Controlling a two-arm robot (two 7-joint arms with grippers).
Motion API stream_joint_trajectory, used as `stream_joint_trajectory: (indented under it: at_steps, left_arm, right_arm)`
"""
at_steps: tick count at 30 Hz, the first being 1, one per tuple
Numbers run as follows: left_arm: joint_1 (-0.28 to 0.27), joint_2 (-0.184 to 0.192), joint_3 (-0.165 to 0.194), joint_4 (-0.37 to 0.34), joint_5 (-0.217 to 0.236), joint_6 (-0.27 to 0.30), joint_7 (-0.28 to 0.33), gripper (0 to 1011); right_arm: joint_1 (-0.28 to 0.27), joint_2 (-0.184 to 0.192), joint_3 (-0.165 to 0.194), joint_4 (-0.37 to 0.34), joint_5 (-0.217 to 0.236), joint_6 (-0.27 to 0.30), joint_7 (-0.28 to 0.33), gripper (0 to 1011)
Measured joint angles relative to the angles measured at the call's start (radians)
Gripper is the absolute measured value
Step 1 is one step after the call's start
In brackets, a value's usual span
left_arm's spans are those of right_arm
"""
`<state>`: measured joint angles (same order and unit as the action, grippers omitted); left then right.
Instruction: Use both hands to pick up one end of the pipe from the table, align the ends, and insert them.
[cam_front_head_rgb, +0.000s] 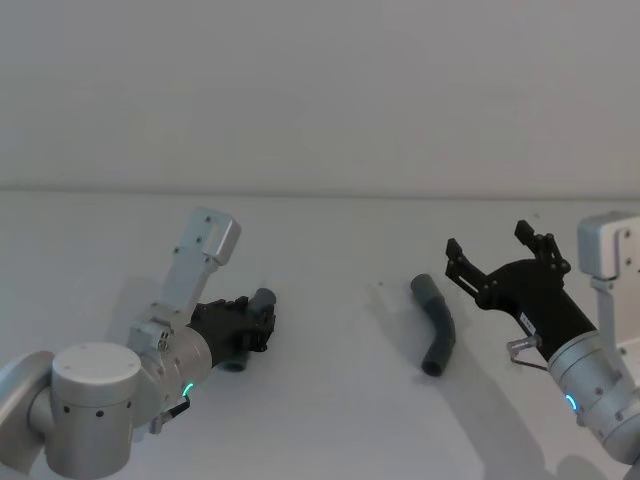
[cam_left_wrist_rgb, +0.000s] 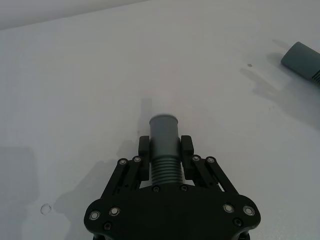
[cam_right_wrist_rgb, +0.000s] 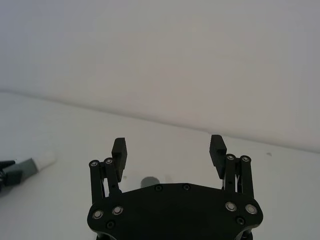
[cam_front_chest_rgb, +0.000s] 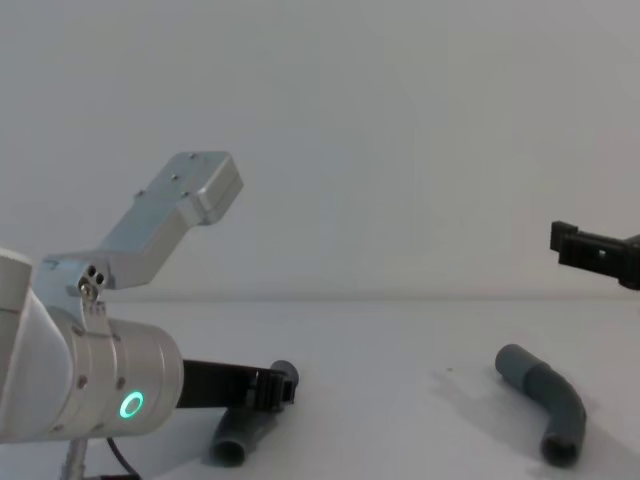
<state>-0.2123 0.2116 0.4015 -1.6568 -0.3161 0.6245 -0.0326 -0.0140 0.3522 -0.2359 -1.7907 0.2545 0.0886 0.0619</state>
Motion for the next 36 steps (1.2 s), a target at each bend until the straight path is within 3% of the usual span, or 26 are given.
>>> stream_joint_trajectory:
  at_steps: [9, 17, 26, 36]
  left_arm:
    - [0.0, 0.0, 0.0, 0.0, 0.0, 0.0, 0.0, 346]
    - [0.0, 0.0, 0.0, 0.0, 0.0, 0.0, 0.0, 346]
    - [0.0, 0.0, 0.0, 0.0, 0.0, 0.0, 0.0, 346]
    - [0.0, 0.0, 0.0, 0.0, 0.0, 0.0, 0.0, 346]
  right_arm:
    - [-0.007, 0.006, -0.021, -0.048, -0.045, 0.129, -0.037, 1002]
    - [-0.026, -0.024, -0.034, -0.091, -0.067, 0.267, -0.088, 1002]
    - [-0.039, -0.051, -0.044, -0.104, -0.076, 0.338, -0.109, 1002]
    - [-0.033, -0.064, -0.056, -0.095, -0.078, 0.376, -0.101, 1002]
